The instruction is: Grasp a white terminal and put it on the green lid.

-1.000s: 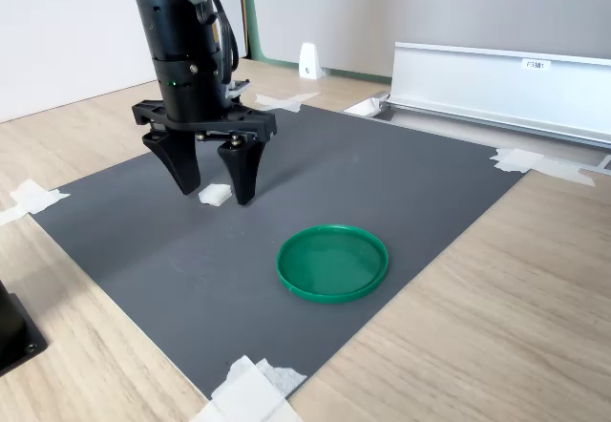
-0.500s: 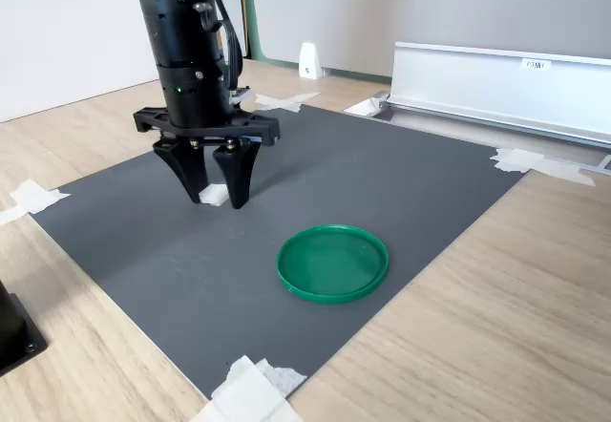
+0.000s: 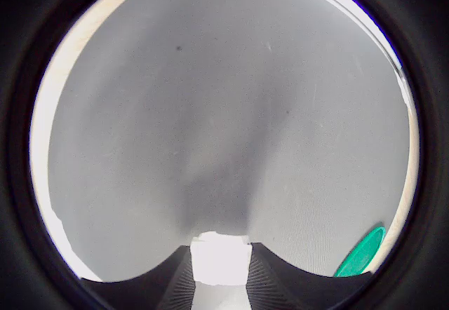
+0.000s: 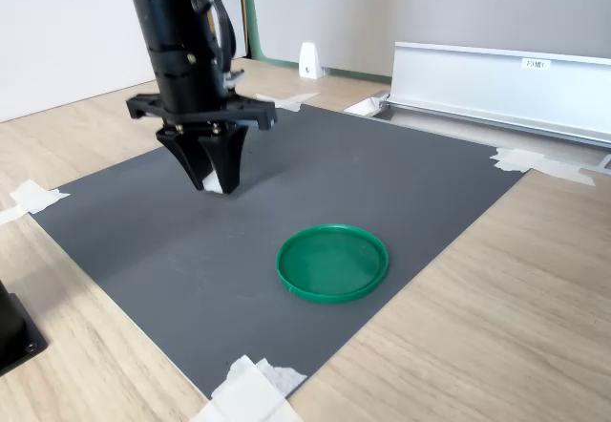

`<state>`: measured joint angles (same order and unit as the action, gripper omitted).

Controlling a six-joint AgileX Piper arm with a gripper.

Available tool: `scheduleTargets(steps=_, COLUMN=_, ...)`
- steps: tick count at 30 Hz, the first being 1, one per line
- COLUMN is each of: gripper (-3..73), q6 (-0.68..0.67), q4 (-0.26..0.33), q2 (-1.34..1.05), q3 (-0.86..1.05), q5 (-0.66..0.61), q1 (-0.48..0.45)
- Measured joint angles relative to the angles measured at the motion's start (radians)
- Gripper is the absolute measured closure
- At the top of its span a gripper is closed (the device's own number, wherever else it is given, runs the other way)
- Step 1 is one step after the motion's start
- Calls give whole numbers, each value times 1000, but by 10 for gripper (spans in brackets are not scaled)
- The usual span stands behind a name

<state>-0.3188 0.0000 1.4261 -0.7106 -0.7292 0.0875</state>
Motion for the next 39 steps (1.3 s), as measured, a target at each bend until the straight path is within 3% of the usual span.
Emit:
scheduleTargets(steps=6, gripper=424, q6=-22, q4=-5, q2=-74, q3=0, q5=-79, q1=-53)
scheduleTargets(steps=15, gripper=424, q6=-155, q4=-27, q2=-108, q3=-1, q5=-105, q1=-368)
scheduleTargets(steps=24, gripper=424, q6=-312, q4=-36, q2=-58, q3=-1, q5=4, q1=-620)
scheduleTargets(steps=39, gripper=424, q6=-385, q4=0, q2=79, q3=-44, q5=151, q1=-649)
